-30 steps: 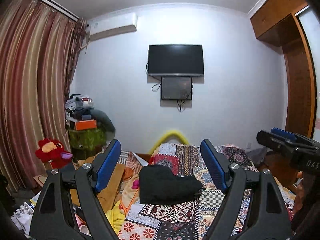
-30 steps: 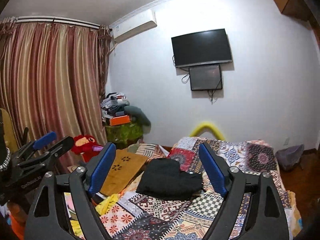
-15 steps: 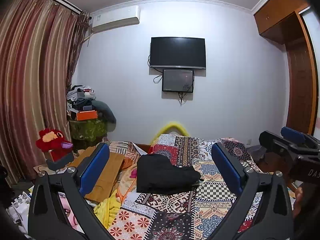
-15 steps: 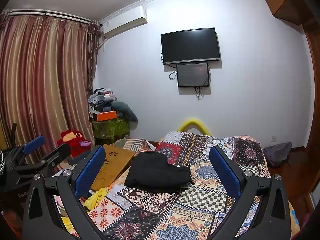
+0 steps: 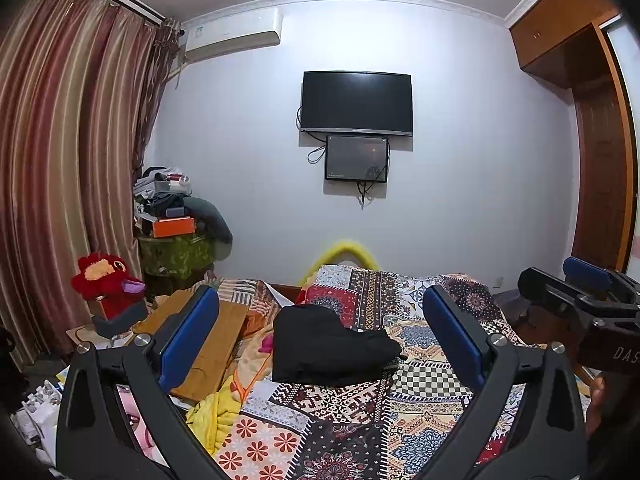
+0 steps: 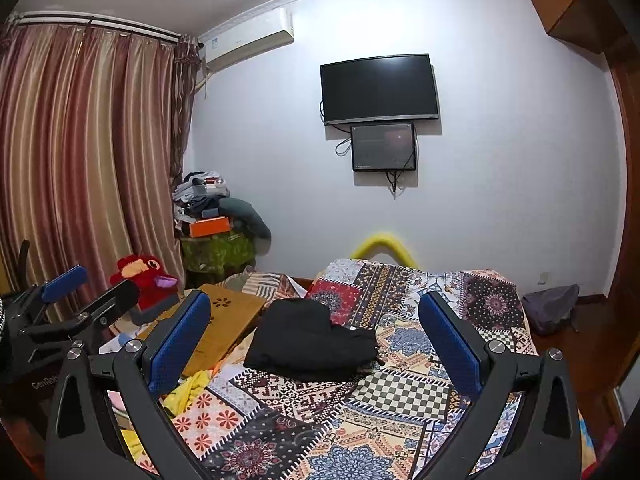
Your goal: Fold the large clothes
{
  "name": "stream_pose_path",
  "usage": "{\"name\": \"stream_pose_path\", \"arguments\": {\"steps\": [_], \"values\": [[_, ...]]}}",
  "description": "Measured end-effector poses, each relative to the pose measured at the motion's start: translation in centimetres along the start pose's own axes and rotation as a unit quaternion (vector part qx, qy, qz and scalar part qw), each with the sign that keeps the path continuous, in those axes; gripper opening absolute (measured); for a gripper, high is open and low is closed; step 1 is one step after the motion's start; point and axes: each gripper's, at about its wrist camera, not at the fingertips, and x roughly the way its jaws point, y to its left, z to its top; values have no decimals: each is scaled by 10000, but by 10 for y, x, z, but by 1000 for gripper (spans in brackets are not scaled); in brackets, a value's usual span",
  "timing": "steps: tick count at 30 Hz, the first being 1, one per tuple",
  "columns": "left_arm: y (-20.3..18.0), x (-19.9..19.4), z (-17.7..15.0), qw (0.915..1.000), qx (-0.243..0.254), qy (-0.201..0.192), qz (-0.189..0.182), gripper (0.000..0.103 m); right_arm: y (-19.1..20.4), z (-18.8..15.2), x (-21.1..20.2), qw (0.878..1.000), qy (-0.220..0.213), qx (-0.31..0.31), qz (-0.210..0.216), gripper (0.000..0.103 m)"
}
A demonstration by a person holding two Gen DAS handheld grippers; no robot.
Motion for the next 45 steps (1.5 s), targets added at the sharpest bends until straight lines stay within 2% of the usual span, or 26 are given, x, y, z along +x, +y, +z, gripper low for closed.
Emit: {"name": "stream_pose_path", "arguments": {"steps": [25, 45], "values": [[-6, -1, 1, 10000, 19, 21, -69, 103, -2, -1, -9, 10000, 35, -11, -60, 103], [-7, 2, 1, 9994, 89, 128, -322, 103, -1, 0, -9, 9999, 16, -1, -146, 103]]}}
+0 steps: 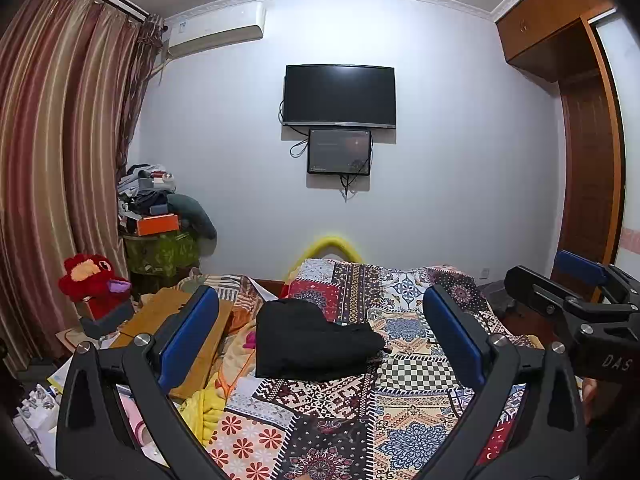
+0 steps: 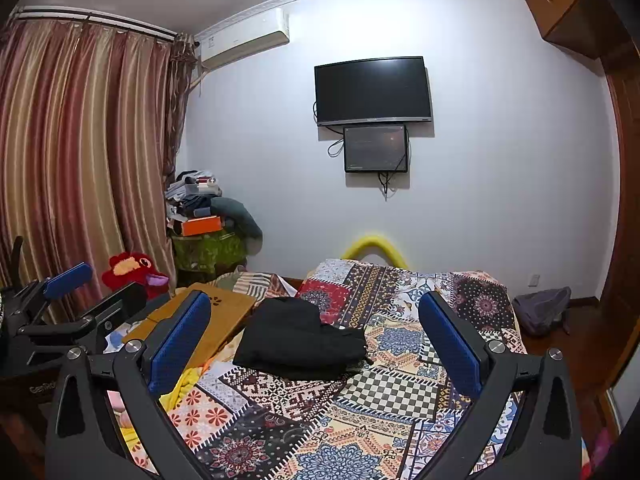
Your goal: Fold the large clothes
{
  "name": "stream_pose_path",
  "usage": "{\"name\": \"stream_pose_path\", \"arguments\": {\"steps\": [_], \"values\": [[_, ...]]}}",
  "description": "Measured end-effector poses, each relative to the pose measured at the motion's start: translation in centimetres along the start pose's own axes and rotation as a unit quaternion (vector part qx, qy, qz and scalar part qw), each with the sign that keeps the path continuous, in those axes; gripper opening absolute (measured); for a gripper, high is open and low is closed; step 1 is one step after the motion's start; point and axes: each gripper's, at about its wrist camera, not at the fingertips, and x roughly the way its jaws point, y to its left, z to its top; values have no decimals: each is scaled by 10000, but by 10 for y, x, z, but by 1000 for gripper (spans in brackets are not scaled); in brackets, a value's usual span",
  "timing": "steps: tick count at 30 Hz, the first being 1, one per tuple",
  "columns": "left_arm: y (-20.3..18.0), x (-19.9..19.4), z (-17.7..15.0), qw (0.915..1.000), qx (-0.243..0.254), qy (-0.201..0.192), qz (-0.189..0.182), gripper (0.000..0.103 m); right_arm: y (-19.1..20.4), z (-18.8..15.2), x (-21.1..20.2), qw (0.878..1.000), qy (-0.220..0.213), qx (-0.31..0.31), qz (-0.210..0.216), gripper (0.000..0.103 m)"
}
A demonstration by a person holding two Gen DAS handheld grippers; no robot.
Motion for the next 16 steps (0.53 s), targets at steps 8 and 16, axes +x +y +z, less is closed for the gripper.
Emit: {"name": "stream_pose_path", "arguments": {"steps": [8, 16], "values": [[-2, 0, -1, 10000, -36, -5, -60, 103, -2, 0, 2, 10000, 28, 55, -23, 103], [-2, 1, -3, 9999, -76, -7, -94, 103, 0, -1, 4, 10000, 63, 49, -20, 103]]}}
